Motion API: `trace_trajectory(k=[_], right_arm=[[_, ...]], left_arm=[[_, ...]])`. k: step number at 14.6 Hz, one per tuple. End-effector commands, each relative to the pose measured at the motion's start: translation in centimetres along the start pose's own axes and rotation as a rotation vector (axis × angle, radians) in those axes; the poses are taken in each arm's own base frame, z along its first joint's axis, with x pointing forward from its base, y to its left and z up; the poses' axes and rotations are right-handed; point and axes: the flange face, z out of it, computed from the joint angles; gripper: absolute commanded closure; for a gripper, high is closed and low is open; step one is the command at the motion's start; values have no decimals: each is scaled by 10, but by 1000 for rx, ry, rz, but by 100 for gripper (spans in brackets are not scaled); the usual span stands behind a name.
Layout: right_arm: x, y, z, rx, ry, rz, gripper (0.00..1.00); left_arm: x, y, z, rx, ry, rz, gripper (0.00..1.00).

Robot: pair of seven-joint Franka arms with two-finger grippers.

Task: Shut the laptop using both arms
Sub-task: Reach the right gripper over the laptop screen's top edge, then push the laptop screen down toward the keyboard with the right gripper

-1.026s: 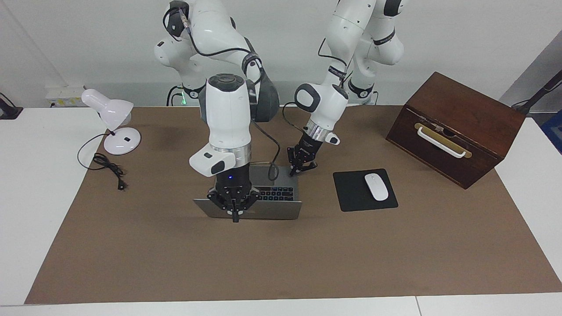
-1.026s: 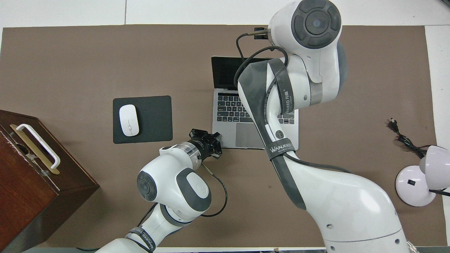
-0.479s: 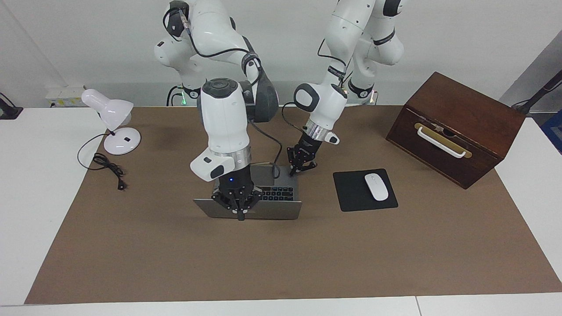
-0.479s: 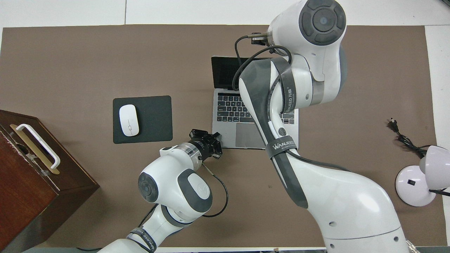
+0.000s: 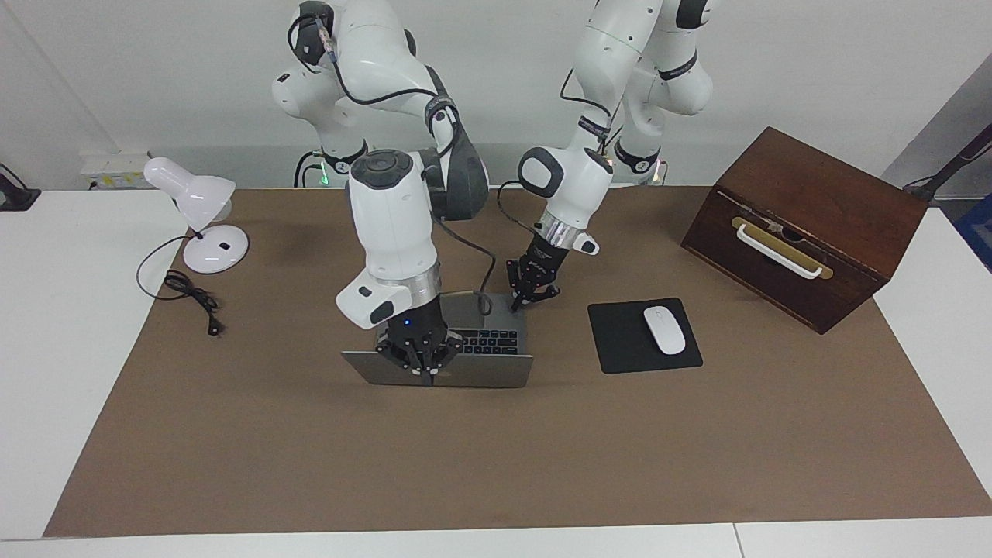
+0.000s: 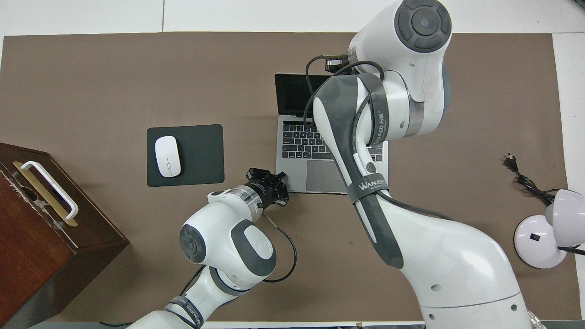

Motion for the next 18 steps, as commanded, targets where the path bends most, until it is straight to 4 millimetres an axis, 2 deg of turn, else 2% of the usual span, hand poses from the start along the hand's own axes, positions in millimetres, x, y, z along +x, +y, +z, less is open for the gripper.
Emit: trace_trajectory(k=[1, 4, 9, 18], right_arm=[[-11, 2, 3, 51, -95, 7, 100], [-21, 0, 10, 80, -185, 24, 100], [-35, 11, 32, 85, -276, 55, 100], [-57, 31, 52, 127, -427, 131, 100]], left_arm=[[4, -3, 8, -15, 8, -17, 100], [4, -3, 8, -15, 8, -17, 100], [4, -3, 8, -15, 8, -17, 100], [6, -3, 9, -16, 11, -28, 100]])
